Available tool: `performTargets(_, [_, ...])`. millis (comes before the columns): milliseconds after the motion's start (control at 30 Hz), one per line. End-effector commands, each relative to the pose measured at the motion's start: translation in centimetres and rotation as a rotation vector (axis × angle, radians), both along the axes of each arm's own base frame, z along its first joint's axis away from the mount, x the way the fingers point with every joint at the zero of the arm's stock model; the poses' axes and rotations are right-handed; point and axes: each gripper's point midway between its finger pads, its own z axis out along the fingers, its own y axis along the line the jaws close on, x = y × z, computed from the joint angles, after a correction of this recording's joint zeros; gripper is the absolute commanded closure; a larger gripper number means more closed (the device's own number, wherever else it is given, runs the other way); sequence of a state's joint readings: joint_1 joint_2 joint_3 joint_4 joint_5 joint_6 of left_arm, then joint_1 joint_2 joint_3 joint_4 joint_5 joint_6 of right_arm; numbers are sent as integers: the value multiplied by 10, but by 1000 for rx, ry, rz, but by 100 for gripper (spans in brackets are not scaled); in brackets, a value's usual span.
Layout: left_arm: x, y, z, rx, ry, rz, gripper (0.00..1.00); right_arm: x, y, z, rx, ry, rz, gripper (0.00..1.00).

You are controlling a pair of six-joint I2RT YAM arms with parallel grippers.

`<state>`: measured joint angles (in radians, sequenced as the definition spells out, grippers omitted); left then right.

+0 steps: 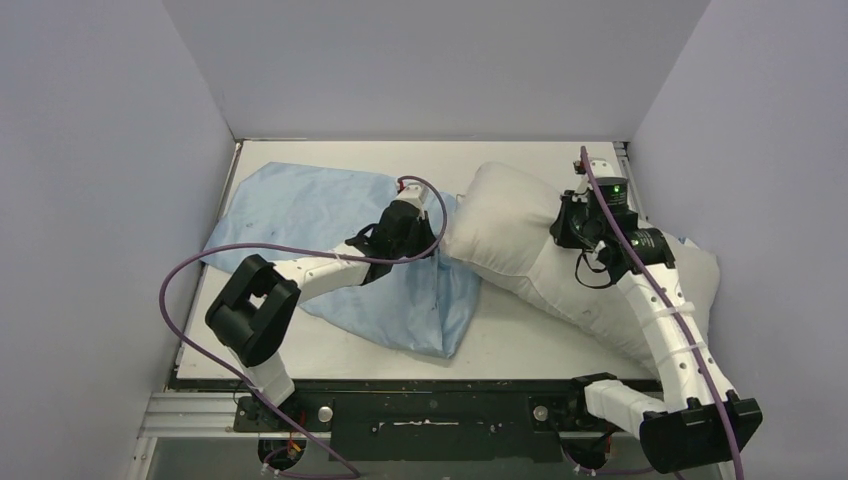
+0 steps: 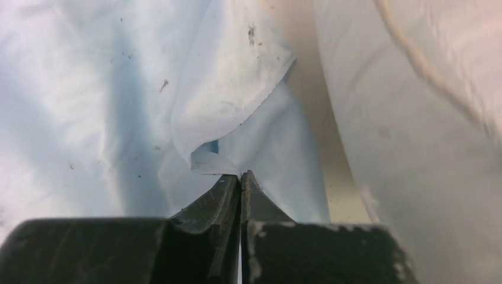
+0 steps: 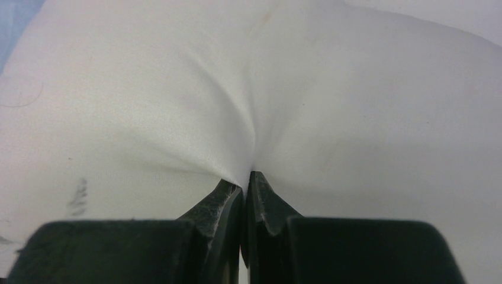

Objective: Put the pillow into the pillowcase

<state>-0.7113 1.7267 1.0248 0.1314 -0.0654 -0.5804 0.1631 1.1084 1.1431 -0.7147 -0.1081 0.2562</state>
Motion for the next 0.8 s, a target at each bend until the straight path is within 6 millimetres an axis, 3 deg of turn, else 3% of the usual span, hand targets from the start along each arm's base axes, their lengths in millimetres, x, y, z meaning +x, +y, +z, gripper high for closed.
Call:
performTargets(0, [11,-3,45,-30,-93,-23,100,-26,-24,35,-86,-20,-40,100])
performTargets(133, [14,-5,53,-41,-106,-34,100,-49,-24,24,-112,68,-7,100])
performTargets(367, [19,-3,66,-68,-123,-42,100,-68,-37,12,-158,143,-75,100])
performTargets(500, [19,-5,76,-84,-123,-54,100,-67,-23,3,-142,163,-15,100])
performTargets(667, [14,-15,84,-101,-100,-121,100,-70,14,-23,-58,202,141,100])
performTargets(767, [13,-20,84,-100,-85,-147,100,-73,27,-32,-53,210,181,100])
